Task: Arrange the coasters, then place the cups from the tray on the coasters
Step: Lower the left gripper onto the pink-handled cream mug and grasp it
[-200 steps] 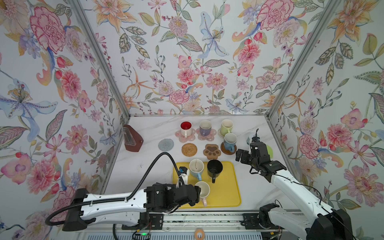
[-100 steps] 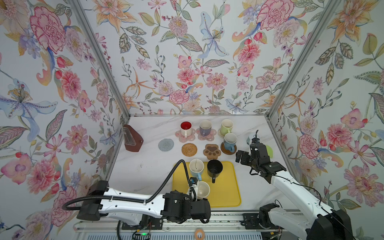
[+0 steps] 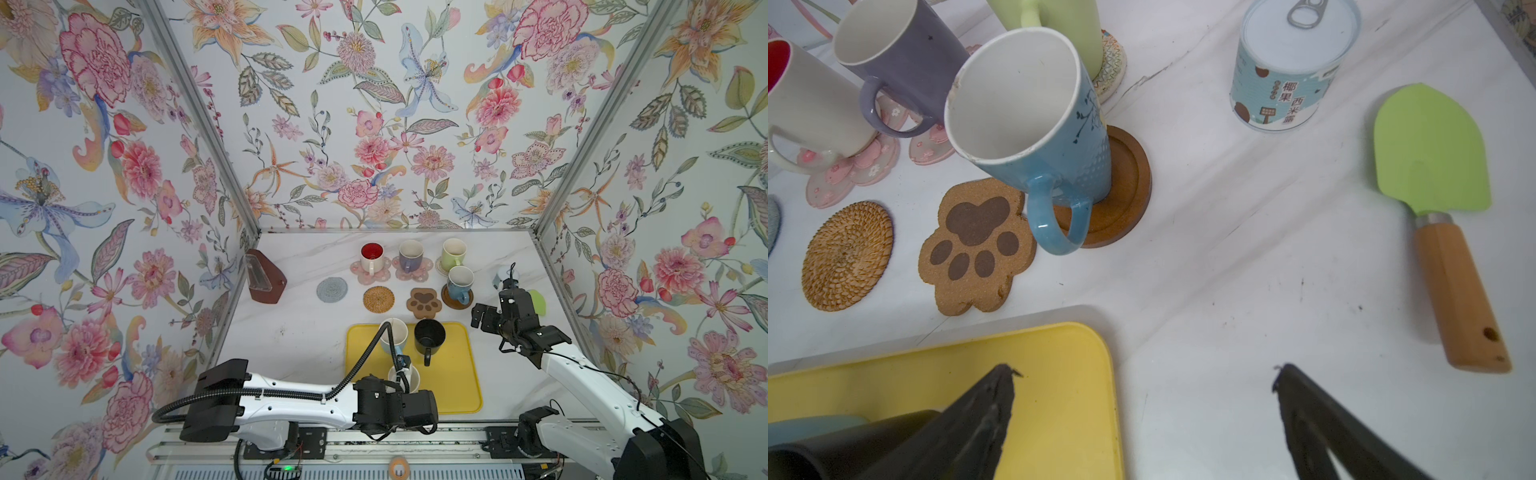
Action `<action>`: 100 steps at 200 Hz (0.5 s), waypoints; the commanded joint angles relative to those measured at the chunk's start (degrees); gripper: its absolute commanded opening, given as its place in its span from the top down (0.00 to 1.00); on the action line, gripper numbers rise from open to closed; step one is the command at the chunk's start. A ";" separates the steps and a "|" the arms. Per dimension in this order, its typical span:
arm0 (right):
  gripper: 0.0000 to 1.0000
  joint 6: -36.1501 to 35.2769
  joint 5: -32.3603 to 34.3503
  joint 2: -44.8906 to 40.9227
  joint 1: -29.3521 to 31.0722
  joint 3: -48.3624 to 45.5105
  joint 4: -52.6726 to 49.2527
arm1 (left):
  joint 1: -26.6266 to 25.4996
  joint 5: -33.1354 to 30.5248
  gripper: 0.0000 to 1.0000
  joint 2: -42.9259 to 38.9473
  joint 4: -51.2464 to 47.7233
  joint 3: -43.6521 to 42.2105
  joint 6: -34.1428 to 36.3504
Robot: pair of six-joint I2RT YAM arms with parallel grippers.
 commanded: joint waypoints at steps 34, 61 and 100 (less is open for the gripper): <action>0.01 -0.27 -0.36 -0.02 -0.26 -0.46 0.99 | 2.47 2.47 0.43 2.26 -0.58 0.34 1.94; 0.01 -0.43 -0.49 0.33 -0.30 -0.19 1.03 | 3.04 2.53 0.51 1.96 -0.76 -1.49 1.22; 0.01 -0.26 -0.97 0.68 -0.34 -0.27 1.59 | 3.15 2.29 0.62 0.22 -1.63 -3.63 0.09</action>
